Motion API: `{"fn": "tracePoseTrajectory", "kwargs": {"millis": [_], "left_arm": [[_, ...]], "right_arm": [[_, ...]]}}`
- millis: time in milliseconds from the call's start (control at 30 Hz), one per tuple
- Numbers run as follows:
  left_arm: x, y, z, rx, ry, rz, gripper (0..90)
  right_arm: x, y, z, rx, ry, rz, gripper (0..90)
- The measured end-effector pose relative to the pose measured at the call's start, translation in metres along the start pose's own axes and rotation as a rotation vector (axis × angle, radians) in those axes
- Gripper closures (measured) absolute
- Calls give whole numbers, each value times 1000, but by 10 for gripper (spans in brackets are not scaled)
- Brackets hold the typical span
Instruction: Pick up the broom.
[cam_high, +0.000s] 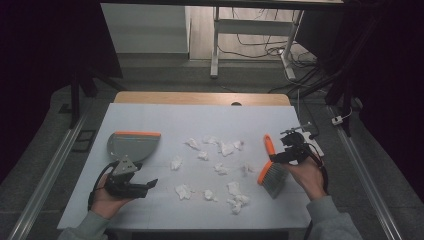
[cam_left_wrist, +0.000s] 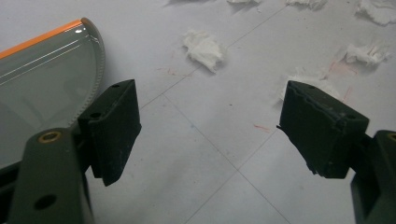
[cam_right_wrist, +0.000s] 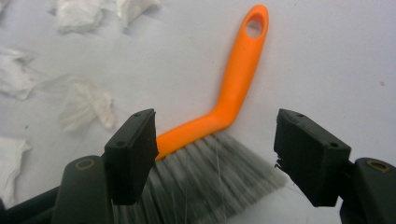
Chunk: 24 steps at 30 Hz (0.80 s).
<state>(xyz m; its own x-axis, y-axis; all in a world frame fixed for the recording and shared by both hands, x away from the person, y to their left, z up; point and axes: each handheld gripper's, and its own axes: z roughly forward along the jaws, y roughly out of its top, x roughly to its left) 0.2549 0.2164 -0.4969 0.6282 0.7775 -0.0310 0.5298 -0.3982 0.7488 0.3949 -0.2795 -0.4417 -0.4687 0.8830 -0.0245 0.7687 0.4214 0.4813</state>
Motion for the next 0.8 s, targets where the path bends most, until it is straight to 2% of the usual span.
{"fn": "tracePoseTrajectory", "kwargs": {"millis": [167, 200, 300, 467, 667, 800], "left_arm": [[-1, 0, 2, 9, -2, 8, 211], [-1, 0, 2, 10, -2, 9, 210], [-1, 0, 2, 12, -3, 17, 210], [-3, 0, 1, 6, -5, 18, 211], [-7, -1, 1, 14, -12, 46, 211], [-7, -1, 1, 13, -14, 49, 211]], "right_arm": [[-6, 8, 9, 36, -3, 34, 301], [-9, 10, 14, 53, -4, 63, 306], [-13, 13, 23, 97, 4, 92, 315], [-12, 19, 36, 167, -12, 111, 342], [-8, 26, 47, 207, -34, 118, 376], [-8, 31, 56, 244, -51, 141, 411]]}}
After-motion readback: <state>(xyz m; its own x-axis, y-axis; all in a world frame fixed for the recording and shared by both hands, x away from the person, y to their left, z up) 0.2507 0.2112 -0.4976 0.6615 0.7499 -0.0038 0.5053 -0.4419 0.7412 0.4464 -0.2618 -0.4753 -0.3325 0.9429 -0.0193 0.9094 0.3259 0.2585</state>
